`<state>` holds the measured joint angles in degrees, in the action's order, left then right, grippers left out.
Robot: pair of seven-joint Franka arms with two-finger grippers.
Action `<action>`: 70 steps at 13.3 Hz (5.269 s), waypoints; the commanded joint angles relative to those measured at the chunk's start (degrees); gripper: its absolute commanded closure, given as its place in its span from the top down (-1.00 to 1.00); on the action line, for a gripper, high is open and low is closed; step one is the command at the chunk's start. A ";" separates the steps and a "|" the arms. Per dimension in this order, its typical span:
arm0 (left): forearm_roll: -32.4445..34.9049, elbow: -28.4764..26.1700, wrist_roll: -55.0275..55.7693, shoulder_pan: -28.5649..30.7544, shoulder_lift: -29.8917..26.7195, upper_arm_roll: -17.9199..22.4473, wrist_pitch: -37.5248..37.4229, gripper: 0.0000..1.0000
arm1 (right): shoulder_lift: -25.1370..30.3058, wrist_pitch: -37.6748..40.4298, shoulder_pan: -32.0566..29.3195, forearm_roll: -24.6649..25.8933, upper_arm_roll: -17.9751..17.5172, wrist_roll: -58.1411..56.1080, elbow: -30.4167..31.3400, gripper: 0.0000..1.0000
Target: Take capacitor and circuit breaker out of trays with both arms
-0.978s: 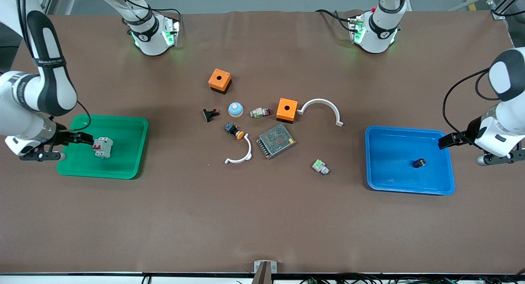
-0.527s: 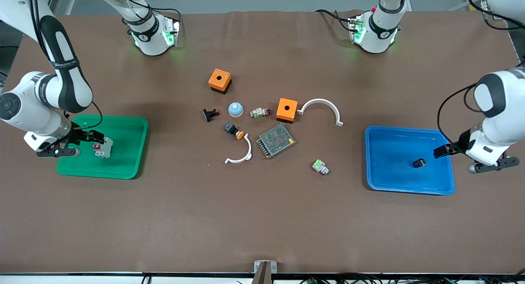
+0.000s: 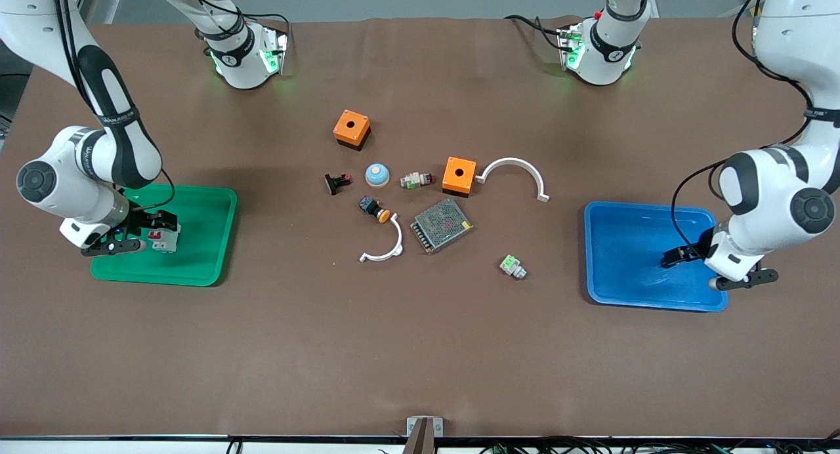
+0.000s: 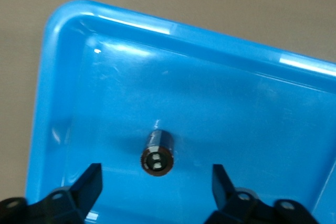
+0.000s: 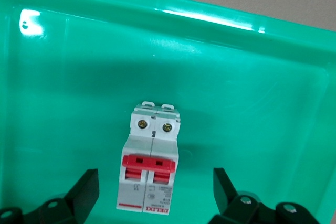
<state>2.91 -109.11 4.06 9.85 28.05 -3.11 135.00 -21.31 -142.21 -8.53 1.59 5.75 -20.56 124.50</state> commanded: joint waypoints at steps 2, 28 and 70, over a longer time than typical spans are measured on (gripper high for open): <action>0.95 1.27 -0.90 0.00 2.88 -0.05 1.59 0.61 | 0.30 -0.44 -0.70 0.26 -0.48 -0.62 0.66 0.48; 0.95 2.42 22.44 -1.39 -2.48 -20.52 -6.33 -1.00 | 3.31 15.32 33.46 -12.04 -0.57 46.90 -15.52 -0.88; 9.40 30.18 25.58 -1.78 -5.27 -20.26 -33.82 1.00 | 22.09 44.38 15.75 -1.42 4.53 18.81 -17.45 1.00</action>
<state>12.20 -79.55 34.11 5.62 26.05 -22.86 104.93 -1.75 -98.41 9.16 -2.10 11.53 -1.19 104.94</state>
